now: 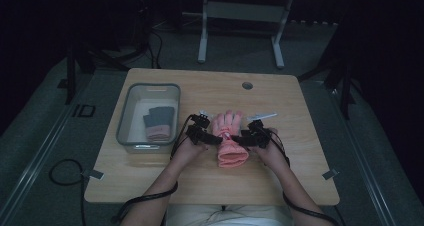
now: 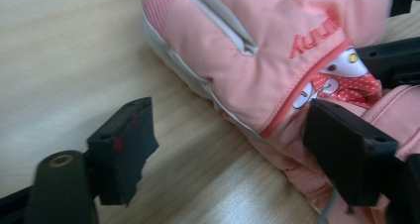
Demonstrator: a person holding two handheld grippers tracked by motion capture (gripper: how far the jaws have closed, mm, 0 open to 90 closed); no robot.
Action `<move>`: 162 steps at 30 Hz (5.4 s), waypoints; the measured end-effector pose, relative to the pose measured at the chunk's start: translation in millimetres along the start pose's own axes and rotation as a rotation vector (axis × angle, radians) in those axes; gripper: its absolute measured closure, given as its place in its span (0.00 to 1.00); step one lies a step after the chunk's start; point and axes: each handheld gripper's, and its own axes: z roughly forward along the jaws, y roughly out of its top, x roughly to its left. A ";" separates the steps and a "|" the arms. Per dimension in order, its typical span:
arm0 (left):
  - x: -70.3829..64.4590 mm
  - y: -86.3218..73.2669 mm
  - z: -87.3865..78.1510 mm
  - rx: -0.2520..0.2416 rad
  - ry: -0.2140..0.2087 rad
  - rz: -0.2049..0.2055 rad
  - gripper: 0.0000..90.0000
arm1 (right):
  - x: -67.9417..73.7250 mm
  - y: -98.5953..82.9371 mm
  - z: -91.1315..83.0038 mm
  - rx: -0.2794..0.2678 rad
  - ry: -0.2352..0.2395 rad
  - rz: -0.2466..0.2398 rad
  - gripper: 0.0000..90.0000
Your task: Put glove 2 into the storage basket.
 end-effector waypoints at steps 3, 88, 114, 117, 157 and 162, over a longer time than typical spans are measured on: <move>6.0 -2.2 6.4 -0.004 -0.062 -0.048 0.30 | -7.8 -1.7 4.3 0.011 0.063 0.072 0.47; 142.2 -11.1 -185.3 -0.102 0.191 -0.141 0.88 | 164.8 160.1 109.2 -0.136 0.191 -0.124 0.71; 152.3 -12.6 -152.0 -0.032 0.201 -0.191 0.78 | 146.9 153.7 93.0 -0.148 0.101 -0.217 0.49; 149.9 -9.6 -148.6 -0.046 0.235 -0.176 0.73 | 140.4 150.4 86.1 -0.164 0.121 -0.194 0.49; 140.2 -10.8 -184.2 -0.190 0.257 -0.111 0.15 | 118.5 126.4 42.5 -0.216 0.151 -0.213 0.19; 132.4 -10.6 -185.4 -0.197 0.254 -0.085 0.14 | 117.7 123.9 42.2 -0.218 0.151 -0.212 0.18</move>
